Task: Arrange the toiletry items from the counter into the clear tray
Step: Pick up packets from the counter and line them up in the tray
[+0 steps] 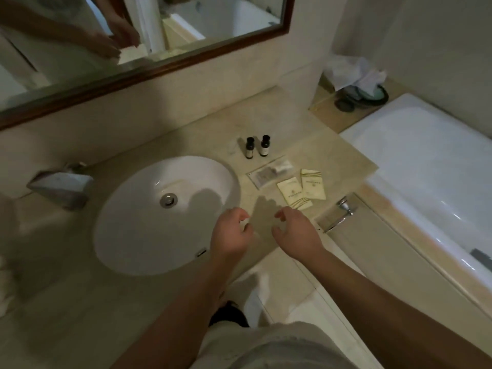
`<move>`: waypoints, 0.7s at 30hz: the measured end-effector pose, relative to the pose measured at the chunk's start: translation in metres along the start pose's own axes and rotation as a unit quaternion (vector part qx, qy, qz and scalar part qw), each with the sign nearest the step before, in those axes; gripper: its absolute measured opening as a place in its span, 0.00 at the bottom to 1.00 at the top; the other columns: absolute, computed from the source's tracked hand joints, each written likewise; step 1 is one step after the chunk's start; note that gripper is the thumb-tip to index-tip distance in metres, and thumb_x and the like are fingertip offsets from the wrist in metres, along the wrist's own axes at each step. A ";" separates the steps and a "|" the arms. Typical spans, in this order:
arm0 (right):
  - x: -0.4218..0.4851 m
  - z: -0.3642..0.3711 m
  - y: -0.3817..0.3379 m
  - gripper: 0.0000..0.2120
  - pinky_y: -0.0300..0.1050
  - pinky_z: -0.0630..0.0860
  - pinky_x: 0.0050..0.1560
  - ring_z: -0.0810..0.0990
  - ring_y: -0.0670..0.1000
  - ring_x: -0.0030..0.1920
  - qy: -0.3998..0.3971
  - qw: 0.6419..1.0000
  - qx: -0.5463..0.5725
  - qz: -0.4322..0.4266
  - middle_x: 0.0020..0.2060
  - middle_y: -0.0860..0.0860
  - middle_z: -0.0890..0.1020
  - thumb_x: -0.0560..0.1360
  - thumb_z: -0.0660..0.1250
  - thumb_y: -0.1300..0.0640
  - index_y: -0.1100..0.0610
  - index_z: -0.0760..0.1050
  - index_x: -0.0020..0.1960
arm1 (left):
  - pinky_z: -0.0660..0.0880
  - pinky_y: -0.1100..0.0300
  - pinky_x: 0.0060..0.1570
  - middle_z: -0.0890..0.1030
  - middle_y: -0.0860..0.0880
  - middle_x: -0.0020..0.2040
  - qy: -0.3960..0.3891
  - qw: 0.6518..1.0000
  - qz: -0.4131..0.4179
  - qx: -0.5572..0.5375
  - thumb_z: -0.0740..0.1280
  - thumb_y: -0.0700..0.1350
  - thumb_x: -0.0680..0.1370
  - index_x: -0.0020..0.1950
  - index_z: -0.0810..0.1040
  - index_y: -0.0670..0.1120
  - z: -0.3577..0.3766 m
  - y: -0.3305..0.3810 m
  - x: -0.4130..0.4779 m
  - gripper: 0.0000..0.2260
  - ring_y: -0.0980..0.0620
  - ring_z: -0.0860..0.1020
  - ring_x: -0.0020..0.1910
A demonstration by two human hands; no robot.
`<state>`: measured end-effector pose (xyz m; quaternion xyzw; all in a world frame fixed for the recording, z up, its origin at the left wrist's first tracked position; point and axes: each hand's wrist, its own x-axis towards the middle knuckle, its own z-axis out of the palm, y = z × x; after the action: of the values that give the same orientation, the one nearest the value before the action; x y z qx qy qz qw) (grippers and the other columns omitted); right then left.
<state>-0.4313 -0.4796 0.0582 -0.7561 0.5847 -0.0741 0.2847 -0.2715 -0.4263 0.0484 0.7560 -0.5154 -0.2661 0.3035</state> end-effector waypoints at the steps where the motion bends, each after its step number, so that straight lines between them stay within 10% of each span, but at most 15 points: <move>1: 0.006 -0.004 0.005 0.17 0.50 0.76 0.55 0.77 0.55 0.55 -0.001 1.000 0.004 0.003 0.54 0.54 0.78 0.73 0.66 0.52 0.55 0.73 0.60 | 0.72 0.57 0.50 0.79 0.46 0.49 -0.004 1.000 -0.001 0.006 0.67 0.41 0.72 0.52 0.78 0.43 0.003 0.005 0.007 0.09 0.47 0.77 0.50; 13: 0.113 -0.047 0.063 0.18 0.50 0.75 0.54 0.77 0.58 0.55 0.009 0.997 -0.019 0.079 0.56 0.56 0.77 0.73 0.67 0.51 0.55 0.74 0.62 | 0.67 0.61 0.35 0.73 0.57 0.38 -0.043 0.999 -0.014 0.009 0.62 0.42 0.73 0.41 0.75 0.49 0.049 0.052 0.125 0.04 0.55 0.73 0.39; 18: 0.139 -0.056 0.084 0.25 0.51 0.73 0.54 0.75 0.60 0.57 0.015 0.989 -0.059 0.132 0.58 0.58 0.73 0.73 0.68 0.48 0.58 0.67 0.66 | 0.65 0.72 0.47 0.74 0.56 0.49 -0.122 0.990 0.058 0.034 0.62 0.44 0.79 0.59 0.73 0.52 0.075 0.074 0.131 0.10 0.62 0.71 0.45; 21: 0.152 -0.057 0.096 0.34 0.52 0.73 0.54 0.74 0.60 0.58 0.008 0.989 -0.054 0.139 0.59 0.58 0.72 0.70 0.72 0.46 0.58 0.63 0.70 | 0.69 0.59 0.57 0.73 0.49 0.60 -0.123 0.985 0.023 0.118 0.63 0.50 0.77 0.64 0.70 0.49 0.105 0.076 0.132 0.16 0.51 0.73 0.59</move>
<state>-0.4913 -0.6546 0.0223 -0.6812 0.6894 -0.0085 0.2464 -0.3502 -0.5914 0.0213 0.7361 -0.5937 -0.2873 0.1522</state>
